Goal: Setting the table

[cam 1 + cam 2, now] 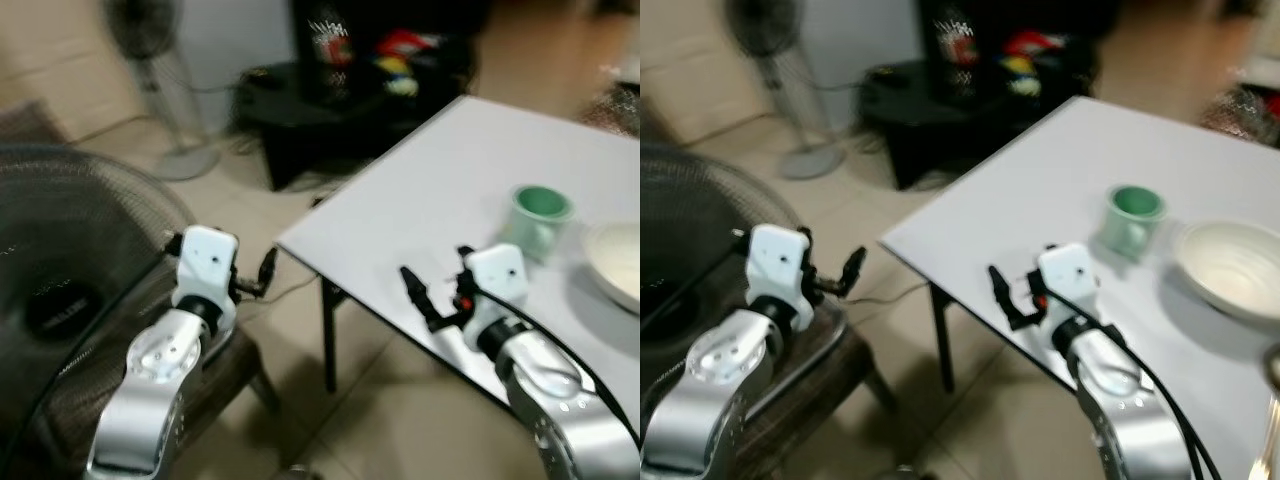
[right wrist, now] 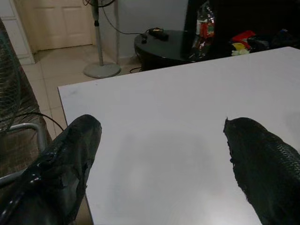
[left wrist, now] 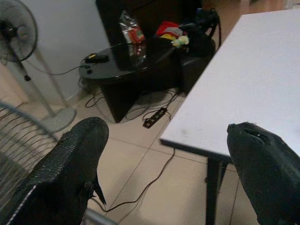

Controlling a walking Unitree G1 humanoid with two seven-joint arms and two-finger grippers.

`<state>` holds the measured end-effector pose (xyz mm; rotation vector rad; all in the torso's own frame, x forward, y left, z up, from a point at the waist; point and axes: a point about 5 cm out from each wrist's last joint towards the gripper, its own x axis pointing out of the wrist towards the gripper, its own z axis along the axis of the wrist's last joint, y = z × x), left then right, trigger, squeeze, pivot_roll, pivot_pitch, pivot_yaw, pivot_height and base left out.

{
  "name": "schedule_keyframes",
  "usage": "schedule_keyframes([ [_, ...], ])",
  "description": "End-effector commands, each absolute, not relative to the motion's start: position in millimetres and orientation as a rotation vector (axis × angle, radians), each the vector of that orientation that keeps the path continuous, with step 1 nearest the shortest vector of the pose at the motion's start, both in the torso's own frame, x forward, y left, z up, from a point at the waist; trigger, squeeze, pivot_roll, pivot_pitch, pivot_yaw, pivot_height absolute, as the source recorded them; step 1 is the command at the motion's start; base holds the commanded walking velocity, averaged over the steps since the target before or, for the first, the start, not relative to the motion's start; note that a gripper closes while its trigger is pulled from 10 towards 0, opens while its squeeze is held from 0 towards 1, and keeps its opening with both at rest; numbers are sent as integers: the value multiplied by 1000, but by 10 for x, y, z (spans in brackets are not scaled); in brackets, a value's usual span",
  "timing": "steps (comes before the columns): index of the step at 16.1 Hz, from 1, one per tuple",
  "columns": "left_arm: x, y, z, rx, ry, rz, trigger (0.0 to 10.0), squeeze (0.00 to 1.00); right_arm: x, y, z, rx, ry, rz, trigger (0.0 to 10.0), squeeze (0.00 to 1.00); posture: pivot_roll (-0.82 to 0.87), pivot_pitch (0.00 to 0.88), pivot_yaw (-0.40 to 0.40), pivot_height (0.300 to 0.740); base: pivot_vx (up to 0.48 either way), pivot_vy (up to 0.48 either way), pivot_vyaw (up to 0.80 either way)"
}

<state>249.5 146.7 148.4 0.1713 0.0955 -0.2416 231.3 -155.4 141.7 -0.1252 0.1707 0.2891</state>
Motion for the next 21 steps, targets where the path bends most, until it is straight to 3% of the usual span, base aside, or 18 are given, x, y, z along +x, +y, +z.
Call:
schedule_keyframes([
  [1, 2560, 1524, 1507, 205, 91, -220, 10000, 0, 2336, -1455, 1499, -99, 139, 326, 10000, 1000, 81, 0, 82, 740, 0, 0, 800],
  [7, 2453, 1581, 1472, 205, 101, -149, 10000, 0, 2368, -1420, 1433, -121, 147, 382, 10000, 1000, 141, 0, 30, 740, 0, 0, 800],
  [13, 2522, 1550, 1530, 230, 61, -167, 10000, 0, 2465, -1502, 1565, -152, 41, 286, 10000, 1000, 115, 0, 60, 740, 0, 0, 800],
  [16, 2610, 1581, 1631, 258, -75, -50, 10000, 0, 2474, -1552, 1549, -143, -3, 225, 10000, 1000, 108, 0, 77, 740, 0, 0, 800],
  [20, 2627, 1720, 1606, 252, 9, -21, 10000, 0, 2432, -1519, 1491, -140, 84, 283, 10000, 1000, 107, 0, 72, 740, 0, 0, 800],
  [21, 2607, 1717, 1586, 234, 31, -82, 10000, 0, 2428, -1520, 1476, -112, 90, 291, 10000, 1000, 116, 0, 58, 740, 0, 0, 800],
])
